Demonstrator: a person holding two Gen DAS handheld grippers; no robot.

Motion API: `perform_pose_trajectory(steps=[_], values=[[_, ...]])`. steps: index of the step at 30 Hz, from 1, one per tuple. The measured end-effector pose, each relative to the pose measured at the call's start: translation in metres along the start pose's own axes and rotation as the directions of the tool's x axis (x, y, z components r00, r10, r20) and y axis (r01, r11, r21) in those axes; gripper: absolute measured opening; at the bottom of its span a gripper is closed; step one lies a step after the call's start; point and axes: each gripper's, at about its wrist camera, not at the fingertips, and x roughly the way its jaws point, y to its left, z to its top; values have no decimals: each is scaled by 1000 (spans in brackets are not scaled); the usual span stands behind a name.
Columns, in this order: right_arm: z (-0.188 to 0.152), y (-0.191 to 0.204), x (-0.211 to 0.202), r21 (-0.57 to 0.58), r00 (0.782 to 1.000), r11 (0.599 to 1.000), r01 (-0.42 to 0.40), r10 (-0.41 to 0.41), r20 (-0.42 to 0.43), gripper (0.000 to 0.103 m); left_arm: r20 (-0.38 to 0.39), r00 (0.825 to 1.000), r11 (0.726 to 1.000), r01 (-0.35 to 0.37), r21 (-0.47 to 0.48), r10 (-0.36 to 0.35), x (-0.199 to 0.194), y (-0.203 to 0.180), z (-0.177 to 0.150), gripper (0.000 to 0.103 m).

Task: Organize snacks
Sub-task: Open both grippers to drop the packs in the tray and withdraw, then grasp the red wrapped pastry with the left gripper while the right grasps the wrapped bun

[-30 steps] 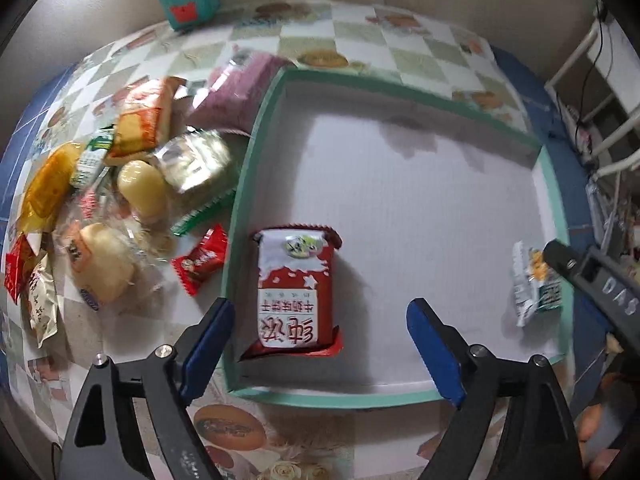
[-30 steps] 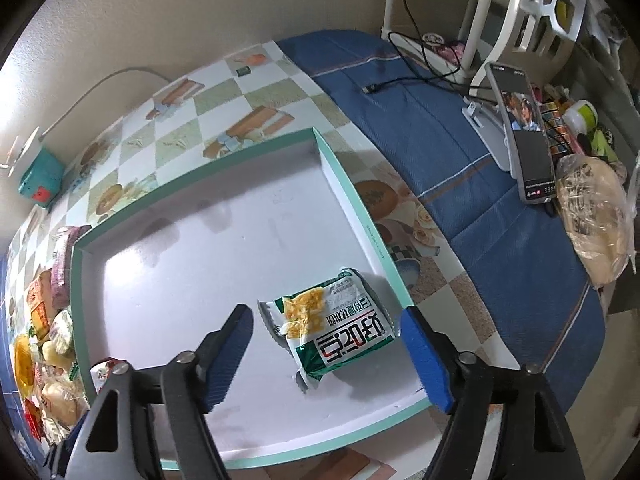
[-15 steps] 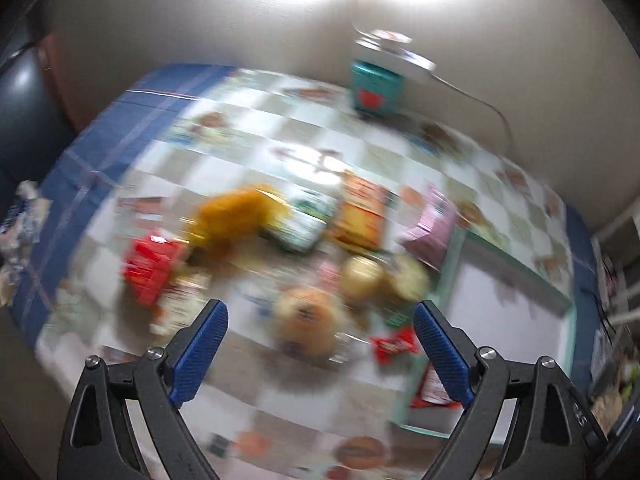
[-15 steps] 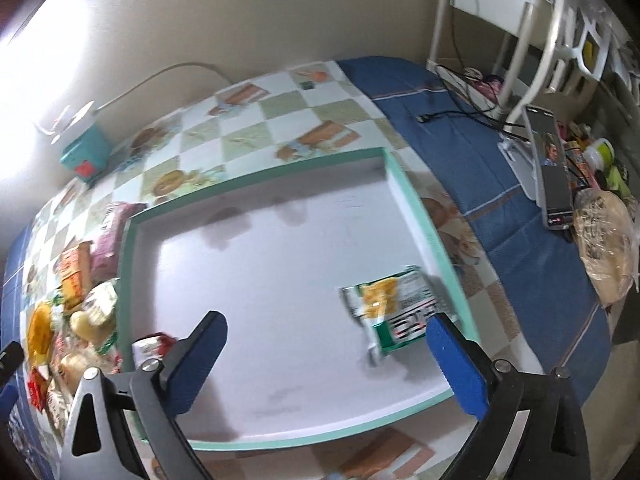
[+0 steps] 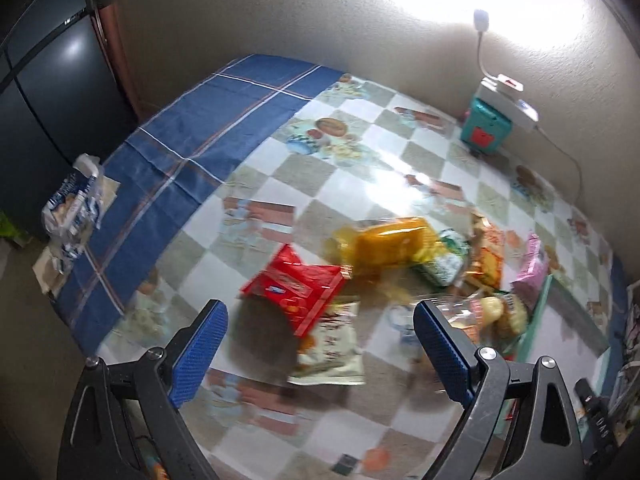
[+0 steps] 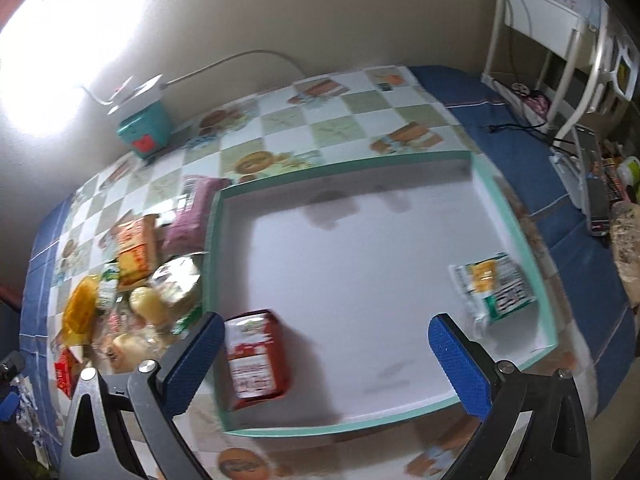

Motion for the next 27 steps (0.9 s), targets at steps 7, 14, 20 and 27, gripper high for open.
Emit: perform_pose_trajectory(steps=[7, 14, 20, 27], values=[[-9, 45, 0, -36, 991, 990, -135, 135, 0, 103, -13, 1000, 999, -3, -37, 3, 5, 29, 10, 94], [-24, 98, 11, -129, 970, 961, -244, 239, -53, 103, -27, 1000, 989, 1, -149, -5, 14, 61, 16, 94], [-35, 129, 20, -207, 961, 939, -275, 265, -79, 103, -47, 999, 969, 14, -245, -26, 27, 77, 18, 94], [-44, 154, 32, -289, 955, 911, -296, 274, -115, 103, -109, 989, 926, 51, -375, -99, 58, 89, 16, 95]])
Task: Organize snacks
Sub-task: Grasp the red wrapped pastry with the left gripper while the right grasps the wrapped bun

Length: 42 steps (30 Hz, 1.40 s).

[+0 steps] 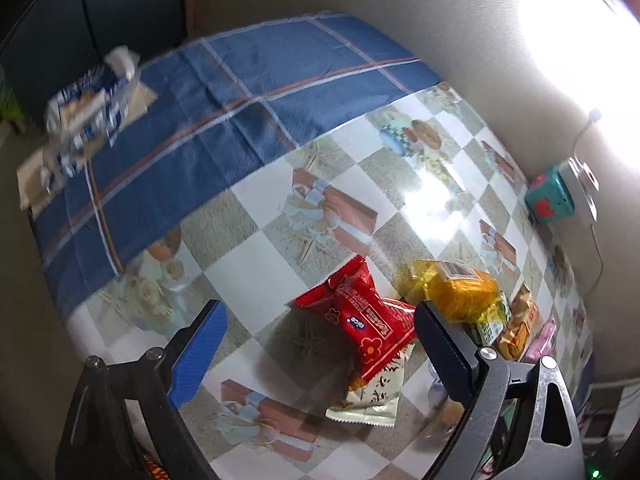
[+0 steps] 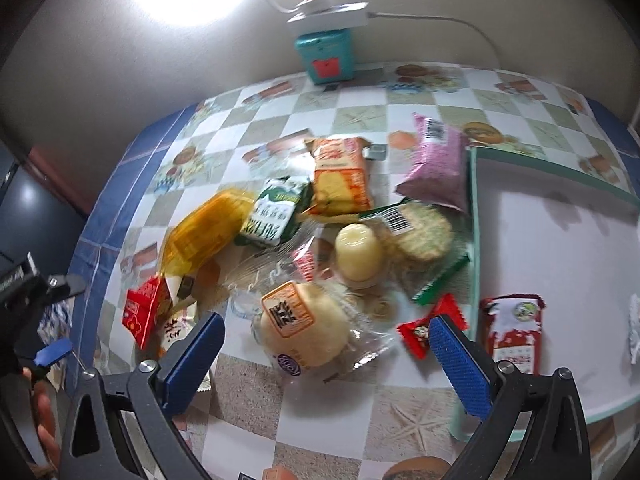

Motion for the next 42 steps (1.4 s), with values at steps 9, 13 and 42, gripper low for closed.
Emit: perform_pose_trajectory(steps=[9, 13, 42], values=[[-2, 9, 25, -69, 998, 997, 35, -39, -54, 103, -55, 998, 1000, -16, -6, 16, 36, -10, 2, 94], [-2, 14, 32, -89, 997, 995, 39, -45, -69, 103, -55, 998, 1000, 4, 7, -4, 45, -20, 5, 94], [-5, 19, 46, -113, 992, 992, 51, -63, -106, 75, -83, 993, 997, -79, -4, 78, 71, -24, 2, 53]])
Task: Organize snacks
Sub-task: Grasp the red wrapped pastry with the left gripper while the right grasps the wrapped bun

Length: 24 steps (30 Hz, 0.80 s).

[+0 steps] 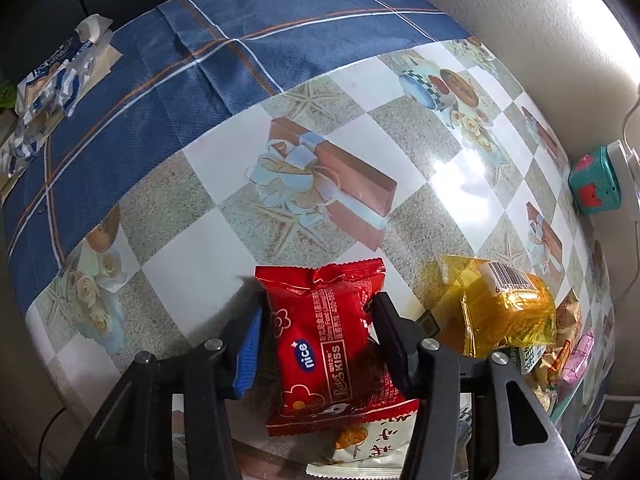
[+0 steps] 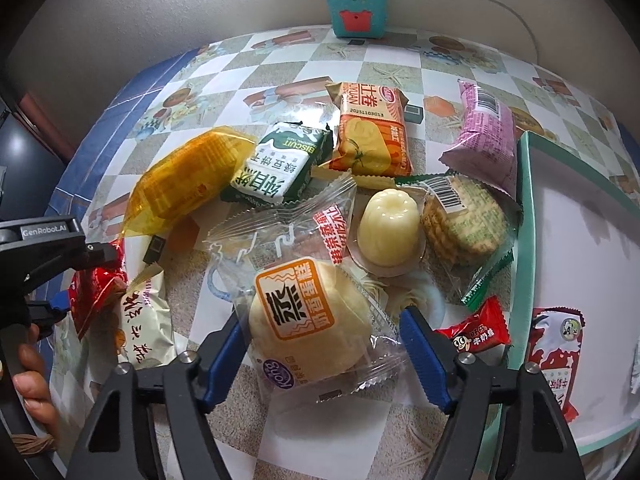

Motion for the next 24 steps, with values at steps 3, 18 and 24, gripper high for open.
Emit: perform_pose_trajectory(steps=[3, 18, 24], values=[[0, 0, -2, 1, 1000, 1000, -2, 2, 1, 72, 16, 1000, 1000, 1, -2, -1, -7, 2, 1, 51], [0, -10, -10, 47, 998, 997, -58, 59, -17, 62, 49, 998, 999, 25, 21, -26, -28, -5, 2, 46], [0, -15, -14, 72, 996, 994, -82, 84, -28, 61, 70, 997, 999, 29, 35, -32, -37, -8, 1, 45]])
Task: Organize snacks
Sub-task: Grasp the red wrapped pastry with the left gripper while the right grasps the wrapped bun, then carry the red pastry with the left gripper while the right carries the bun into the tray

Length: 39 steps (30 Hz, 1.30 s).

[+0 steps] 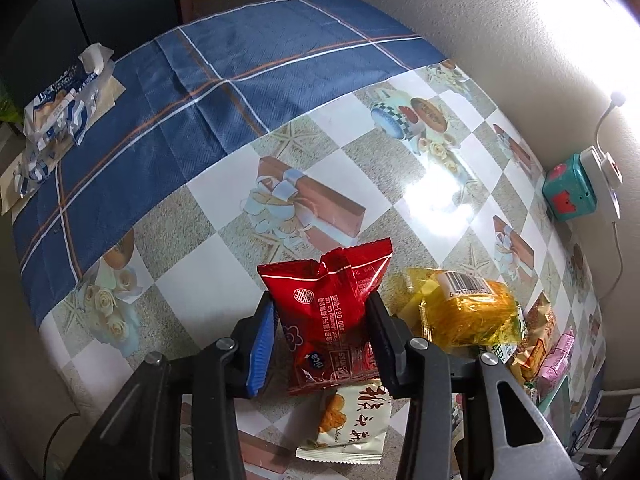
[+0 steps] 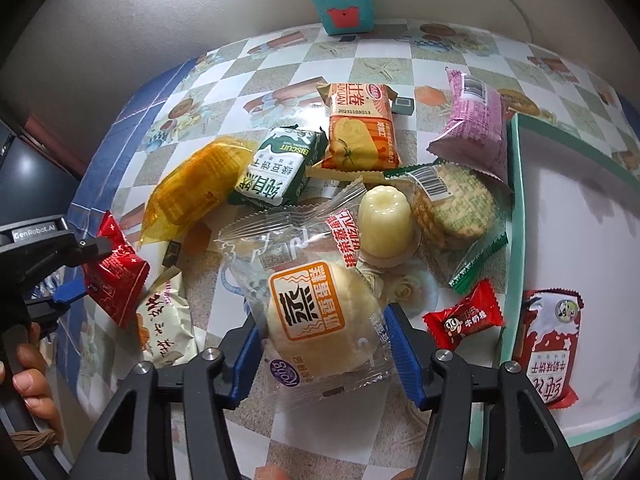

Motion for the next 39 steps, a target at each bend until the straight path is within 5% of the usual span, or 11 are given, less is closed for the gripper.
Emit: perform_pose_trajectory(steps=[24, 39], values=[[13, -30, -60, 105, 996, 994, -8, -1, 87, 61, 118, 988, 993, 88, 78, -97, -62, -30, -8, 45], [10, -141, -96, 381, 987, 922, 73, -121, 104, 61, 98, 979, 964, 156, 216, -180, -80, -90, -49, 45]])
